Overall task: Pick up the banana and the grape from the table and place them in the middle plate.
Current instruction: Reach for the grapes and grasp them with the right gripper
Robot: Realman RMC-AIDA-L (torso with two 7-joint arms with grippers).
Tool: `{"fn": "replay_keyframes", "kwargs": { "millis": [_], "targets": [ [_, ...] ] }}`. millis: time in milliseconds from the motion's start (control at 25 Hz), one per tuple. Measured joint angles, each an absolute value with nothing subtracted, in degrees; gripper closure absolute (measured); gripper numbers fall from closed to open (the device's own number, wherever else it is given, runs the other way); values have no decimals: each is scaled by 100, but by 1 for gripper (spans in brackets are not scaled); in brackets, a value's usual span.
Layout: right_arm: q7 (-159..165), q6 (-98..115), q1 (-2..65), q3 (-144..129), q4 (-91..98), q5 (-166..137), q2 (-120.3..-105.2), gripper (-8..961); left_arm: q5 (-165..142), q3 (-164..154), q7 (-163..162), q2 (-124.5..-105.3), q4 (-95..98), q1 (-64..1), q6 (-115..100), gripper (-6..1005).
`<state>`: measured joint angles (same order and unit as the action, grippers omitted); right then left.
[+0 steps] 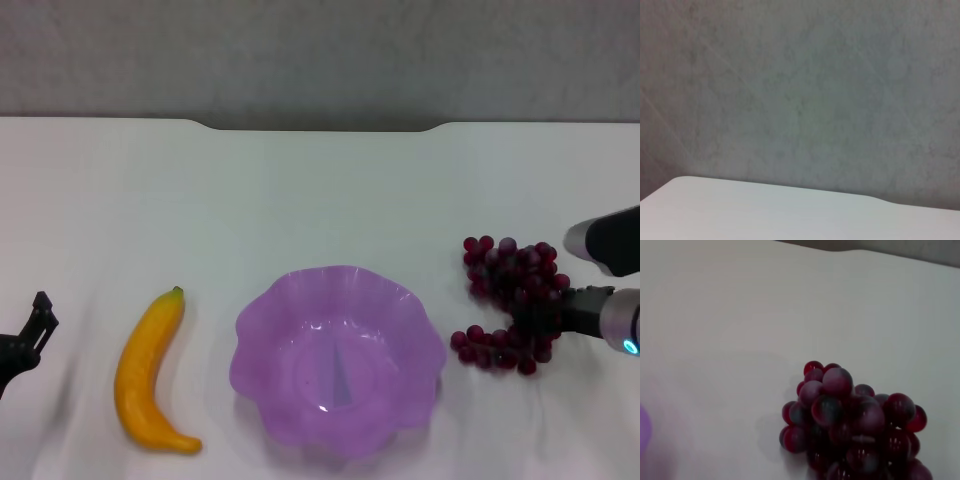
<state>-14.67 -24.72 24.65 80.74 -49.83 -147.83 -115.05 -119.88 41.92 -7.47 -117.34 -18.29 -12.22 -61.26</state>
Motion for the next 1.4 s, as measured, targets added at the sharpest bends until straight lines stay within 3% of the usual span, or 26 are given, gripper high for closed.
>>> {"fn": "replay_keyframes", "kwargs": {
  "millis": [880,1120,1400],
  "targets": [
    [-1429,-1715,2647,7455,-4459,-14541,-11514,235,-12003,4192,-747,-11742,-1815,-1253,-6107,122],
    [-1425,-1701,2646,7405,-4456,-14541,-11521,386,-11994,4192,-747,-11742,-1806,-1243,-6107,122],
    [-1426,-1594,2609,7287,-4456,-14556,-11523,480,-11988,4192,-747,-11742,-1803,-1239,-6108,122]
  ]
}}
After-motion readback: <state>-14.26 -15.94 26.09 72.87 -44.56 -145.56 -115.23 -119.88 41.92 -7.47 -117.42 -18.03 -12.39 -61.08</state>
